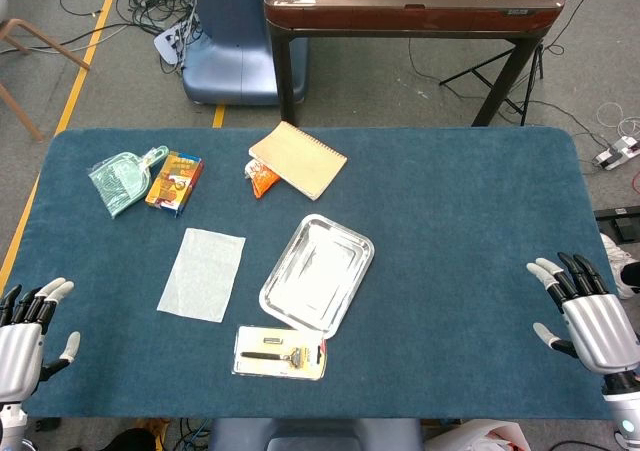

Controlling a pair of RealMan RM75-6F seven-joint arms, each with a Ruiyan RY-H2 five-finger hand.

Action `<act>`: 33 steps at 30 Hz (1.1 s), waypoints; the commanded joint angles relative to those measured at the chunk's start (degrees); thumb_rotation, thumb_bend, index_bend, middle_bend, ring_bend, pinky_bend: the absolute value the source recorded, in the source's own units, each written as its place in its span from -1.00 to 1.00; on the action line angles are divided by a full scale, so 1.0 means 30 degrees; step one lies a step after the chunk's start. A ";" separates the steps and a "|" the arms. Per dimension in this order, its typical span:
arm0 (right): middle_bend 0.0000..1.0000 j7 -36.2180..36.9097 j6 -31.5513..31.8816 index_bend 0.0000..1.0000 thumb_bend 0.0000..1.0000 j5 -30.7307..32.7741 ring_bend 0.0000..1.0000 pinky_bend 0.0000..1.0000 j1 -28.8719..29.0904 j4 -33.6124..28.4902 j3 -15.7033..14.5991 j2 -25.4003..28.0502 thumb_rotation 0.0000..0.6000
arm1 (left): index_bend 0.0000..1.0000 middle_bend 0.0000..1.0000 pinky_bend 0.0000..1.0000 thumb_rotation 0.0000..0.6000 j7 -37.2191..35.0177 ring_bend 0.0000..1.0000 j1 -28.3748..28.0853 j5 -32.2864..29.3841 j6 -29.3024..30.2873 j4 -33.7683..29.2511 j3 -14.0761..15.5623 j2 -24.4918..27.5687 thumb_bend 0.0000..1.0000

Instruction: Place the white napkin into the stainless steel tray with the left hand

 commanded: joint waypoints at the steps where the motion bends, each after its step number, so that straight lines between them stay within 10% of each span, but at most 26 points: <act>1: -0.65 0.0087 0.0037 -0.69 -0.61 0.0038 -0.90 -0.81 -0.0044 0.0091 -0.0020 -0.0038 1.00 | -0.64 -0.68 -0.95 1.00 0.0063 -0.72 -0.0007 0.0049 -0.0012 -0.0065 0.0019 0.0032 -0.33; 23: -0.65 0.0593 0.0638 -0.69 -0.61 -0.0198 -0.90 -0.81 -0.0311 0.0379 -0.0051 0.0161 1.00 | -0.62 -0.68 -0.95 1.00 -0.0145 -0.72 -0.1191 0.0691 -0.2221 0.0586 0.0413 0.0573 -0.33; 33: -0.65 0.0379 0.0582 -0.69 -0.60 -0.0207 -0.90 -0.81 -0.0276 0.0115 -0.0030 0.0268 1.00 | -0.58 -0.68 -0.91 1.00 -0.1458 -0.70 -0.3986 0.1240 -0.6397 0.3219 0.0441 0.0344 -0.34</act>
